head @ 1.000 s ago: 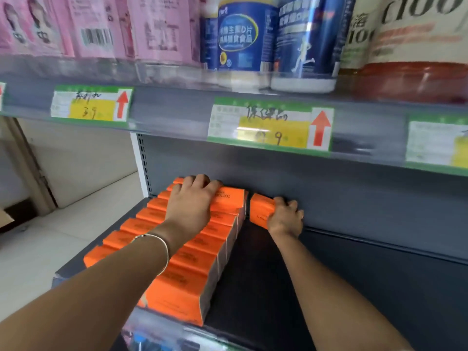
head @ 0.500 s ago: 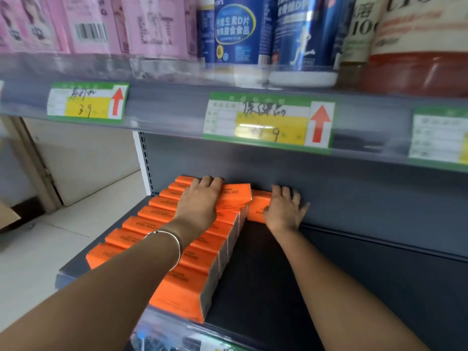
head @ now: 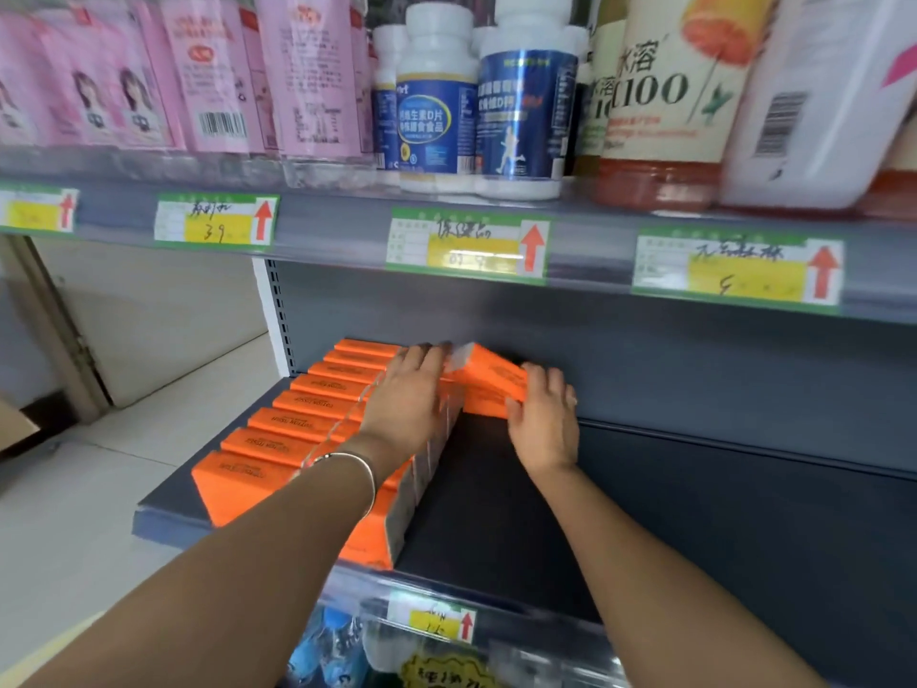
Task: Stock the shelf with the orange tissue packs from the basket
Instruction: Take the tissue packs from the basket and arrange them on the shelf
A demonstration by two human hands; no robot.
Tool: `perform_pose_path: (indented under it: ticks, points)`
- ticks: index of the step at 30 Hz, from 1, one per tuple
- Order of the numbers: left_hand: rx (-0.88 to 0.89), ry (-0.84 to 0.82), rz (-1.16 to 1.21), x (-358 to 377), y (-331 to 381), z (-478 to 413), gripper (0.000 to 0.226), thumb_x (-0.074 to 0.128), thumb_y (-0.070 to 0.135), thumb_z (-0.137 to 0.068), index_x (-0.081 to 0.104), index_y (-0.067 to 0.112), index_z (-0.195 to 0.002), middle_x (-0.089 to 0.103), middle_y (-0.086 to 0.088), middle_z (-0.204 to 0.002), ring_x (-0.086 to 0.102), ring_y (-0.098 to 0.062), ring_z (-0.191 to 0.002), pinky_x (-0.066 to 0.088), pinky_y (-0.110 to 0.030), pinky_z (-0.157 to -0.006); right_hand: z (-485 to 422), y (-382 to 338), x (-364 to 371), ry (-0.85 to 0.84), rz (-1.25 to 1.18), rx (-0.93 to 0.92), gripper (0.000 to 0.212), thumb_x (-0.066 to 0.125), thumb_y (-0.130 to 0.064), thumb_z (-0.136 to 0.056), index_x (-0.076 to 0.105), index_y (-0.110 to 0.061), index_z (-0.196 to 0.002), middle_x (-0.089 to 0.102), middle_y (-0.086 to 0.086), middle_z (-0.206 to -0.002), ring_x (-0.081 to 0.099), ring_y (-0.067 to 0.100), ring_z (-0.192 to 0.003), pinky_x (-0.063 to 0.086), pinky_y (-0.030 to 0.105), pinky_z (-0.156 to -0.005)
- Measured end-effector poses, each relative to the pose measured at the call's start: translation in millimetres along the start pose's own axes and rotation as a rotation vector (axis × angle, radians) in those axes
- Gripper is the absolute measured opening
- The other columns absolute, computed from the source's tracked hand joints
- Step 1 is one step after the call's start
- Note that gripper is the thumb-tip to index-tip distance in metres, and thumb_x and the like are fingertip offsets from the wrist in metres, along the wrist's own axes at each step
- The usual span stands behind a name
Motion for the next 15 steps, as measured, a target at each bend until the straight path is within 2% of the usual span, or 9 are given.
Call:
perform_pose_path:
  ticks: [3, 6, 12, 15]
  points:
    - [-0.188, -0.245, -0.142, 18.5, -16.3, 9.3, 0.061, 0.051, 0.018, -0.091, 0.024, 0.021, -0.146, 0.032, -0.007, -0.146, 0.029, -0.032, -0.134, 0.03, -0.042, -0.108, 8.3, 25.3, 9.5, -0.122, 0.073, 0.156, 0.047, 0.061, -0.015, -0.088, 0.043, -0.017, -0.132, 0.038, 0.01, -0.132, 0.043, 0.033, -0.118, 0.047, 0.041, -0.089]
    - [-0.213, -0.42, -0.238, 34.6, -24.4, 15.9, 0.063, 0.051, 0.031, -0.093, 0.021, 0.026, -0.148, 0.027, -0.002, -0.15, 0.024, -0.03, -0.138, 0.024, -0.045, -0.11, 8.0, 31.0, 24.4, -0.198, 0.109, 0.202, 0.046, 0.061, -0.014, -0.089, 0.042, -0.017, -0.131, 0.034, 0.011, -0.132, 0.041, 0.033, -0.12, 0.051, 0.039, -0.084]
    - [-0.182, -0.459, -0.261, 43.3, -34.6, 8.5, 0.063, 0.049, 0.038, -0.092, 0.021, 0.029, -0.148, 0.027, 0.0, -0.151, 0.024, -0.026, -0.139, 0.023, -0.044, -0.111, -22.5, 12.4, 48.6, -0.215, 0.098, 0.247, 0.053, 0.054, -0.008, -0.091, 0.034, -0.017, -0.139, 0.034, 0.014, -0.136, 0.044, 0.036, -0.12, 0.051, 0.04, -0.081]
    - [-0.161, -0.444, -0.275, 44.0, -35.6, 4.2, 0.063, 0.049, 0.042, -0.091, 0.024, 0.028, -0.147, 0.029, 0.0, -0.15, 0.026, -0.025, -0.138, 0.024, -0.043, -0.11, -32.7, 9.1, 56.9, -0.153, 0.065, 0.263, 0.051, 0.052, 0.0, -0.09, 0.037, -0.016, -0.136, 0.031, 0.015, -0.139, 0.043, 0.036, -0.12, 0.052, 0.043, -0.081]
Point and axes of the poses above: each hand's wrist, its own z-axis away from the middle knuckle, its own x-axis out of the palm, y = z × x, the point moved 5 cm from there along -z, towards the middle knuckle
